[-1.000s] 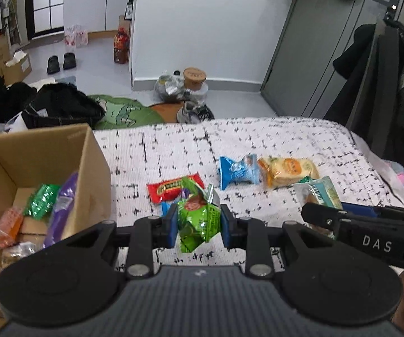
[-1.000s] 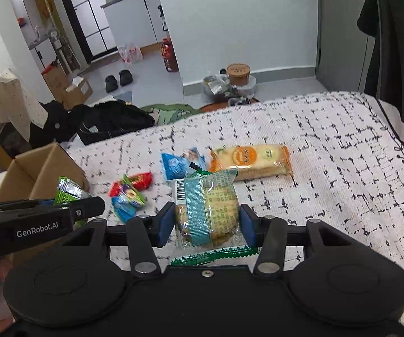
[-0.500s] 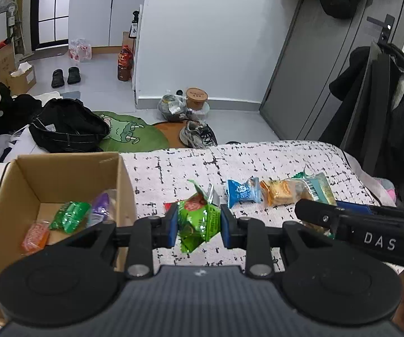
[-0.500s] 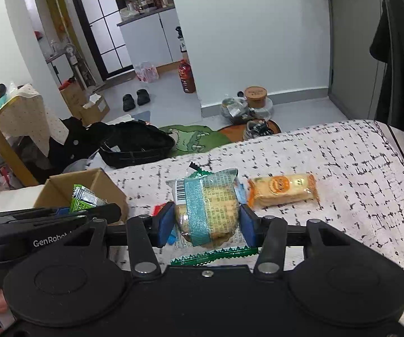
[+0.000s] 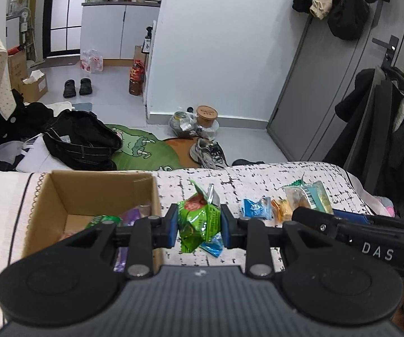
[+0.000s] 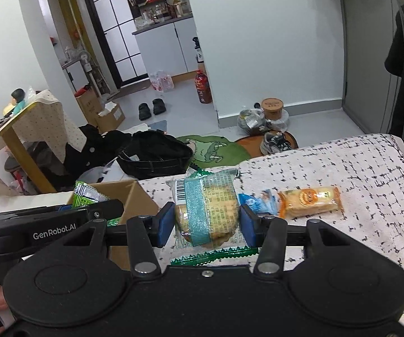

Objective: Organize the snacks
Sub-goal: 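Lift both packets and carry them over the cardboard box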

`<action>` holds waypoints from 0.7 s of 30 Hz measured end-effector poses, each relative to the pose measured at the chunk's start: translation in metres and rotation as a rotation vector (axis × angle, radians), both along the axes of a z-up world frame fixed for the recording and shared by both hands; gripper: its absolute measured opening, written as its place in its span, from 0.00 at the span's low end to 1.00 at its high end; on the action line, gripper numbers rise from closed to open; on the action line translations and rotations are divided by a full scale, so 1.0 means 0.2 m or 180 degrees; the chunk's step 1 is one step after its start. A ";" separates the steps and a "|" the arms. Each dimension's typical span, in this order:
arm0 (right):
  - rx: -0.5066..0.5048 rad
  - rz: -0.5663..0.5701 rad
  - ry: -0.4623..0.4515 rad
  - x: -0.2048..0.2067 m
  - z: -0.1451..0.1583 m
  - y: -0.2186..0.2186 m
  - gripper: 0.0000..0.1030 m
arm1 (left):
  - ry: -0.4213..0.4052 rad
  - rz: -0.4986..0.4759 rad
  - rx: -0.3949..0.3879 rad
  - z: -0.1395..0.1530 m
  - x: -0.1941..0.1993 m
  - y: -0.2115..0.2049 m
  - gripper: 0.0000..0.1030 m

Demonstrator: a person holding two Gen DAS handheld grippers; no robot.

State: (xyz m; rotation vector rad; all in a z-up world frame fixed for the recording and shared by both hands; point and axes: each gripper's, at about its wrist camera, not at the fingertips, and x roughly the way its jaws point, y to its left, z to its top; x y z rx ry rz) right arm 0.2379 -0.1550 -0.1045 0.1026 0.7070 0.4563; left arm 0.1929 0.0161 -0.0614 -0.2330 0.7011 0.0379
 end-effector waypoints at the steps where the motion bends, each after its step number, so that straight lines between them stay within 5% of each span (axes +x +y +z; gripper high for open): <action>1: 0.0010 0.0012 -0.0004 0.00 0.00 0.01 0.47 | -0.0007 0.0014 0.0002 0.01 -0.01 0.02 0.28; 21: 0.0140 0.0375 0.0009 -0.08 0.02 0.29 0.47 | 0.0060 0.0524 0.0057 0.00 -0.16 0.39 0.28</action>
